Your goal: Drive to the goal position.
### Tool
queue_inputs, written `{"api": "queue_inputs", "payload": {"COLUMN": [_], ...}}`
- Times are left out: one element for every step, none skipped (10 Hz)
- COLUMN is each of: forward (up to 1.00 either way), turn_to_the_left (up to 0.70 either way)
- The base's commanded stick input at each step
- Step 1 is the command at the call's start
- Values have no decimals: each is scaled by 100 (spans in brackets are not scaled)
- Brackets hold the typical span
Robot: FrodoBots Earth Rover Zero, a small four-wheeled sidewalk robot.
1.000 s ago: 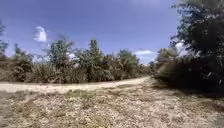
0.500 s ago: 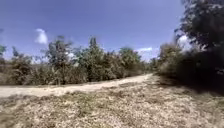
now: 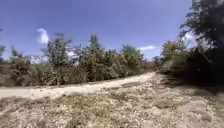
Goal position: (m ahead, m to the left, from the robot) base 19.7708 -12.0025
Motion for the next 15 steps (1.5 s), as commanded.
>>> {"api": "queue_inputs", "payload": {"forward": [70,70,70,70,70,70,70,70,70,70,70,70,70,70,70], "turn_to_the_left": [0,0,0,0,0,0,0,0,0,0,0,0,0,0,0]}}
